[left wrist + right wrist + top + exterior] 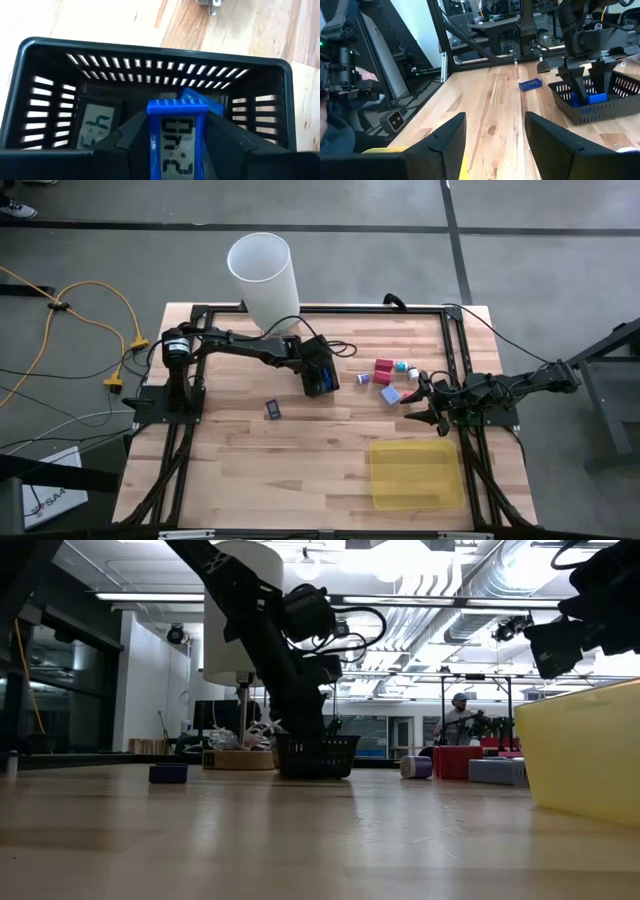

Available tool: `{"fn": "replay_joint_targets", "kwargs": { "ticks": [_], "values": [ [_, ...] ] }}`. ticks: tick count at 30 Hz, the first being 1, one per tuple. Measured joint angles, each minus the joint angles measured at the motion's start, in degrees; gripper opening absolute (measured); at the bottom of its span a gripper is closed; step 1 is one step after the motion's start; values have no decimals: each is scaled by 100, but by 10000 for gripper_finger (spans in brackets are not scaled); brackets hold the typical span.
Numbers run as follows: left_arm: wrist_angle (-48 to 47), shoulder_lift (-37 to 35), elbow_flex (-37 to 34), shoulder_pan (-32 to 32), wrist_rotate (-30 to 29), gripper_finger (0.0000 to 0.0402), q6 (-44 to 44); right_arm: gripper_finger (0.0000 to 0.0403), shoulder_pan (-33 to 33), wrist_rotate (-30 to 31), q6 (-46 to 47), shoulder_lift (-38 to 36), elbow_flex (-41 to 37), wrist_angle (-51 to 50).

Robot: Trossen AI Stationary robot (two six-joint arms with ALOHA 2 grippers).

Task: Pick & Place Office items
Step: Put the right blue digital timer into the black bin, then put the blue digital timer into the black bin

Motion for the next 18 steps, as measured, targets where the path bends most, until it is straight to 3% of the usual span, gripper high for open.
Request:
{"fn": "replay_joint_targets", "kwargs": {
  "ticks": [9, 18],
  "values": [
    [-2, 0, -4, 0, 2, 216, -10, 190, 0, -2, 0, 0, 0, 0],
    [0, 0, -4, 0, 4, 222, -17, 190, 0, -2, 0, 0, 0, -2]
  ]
}}
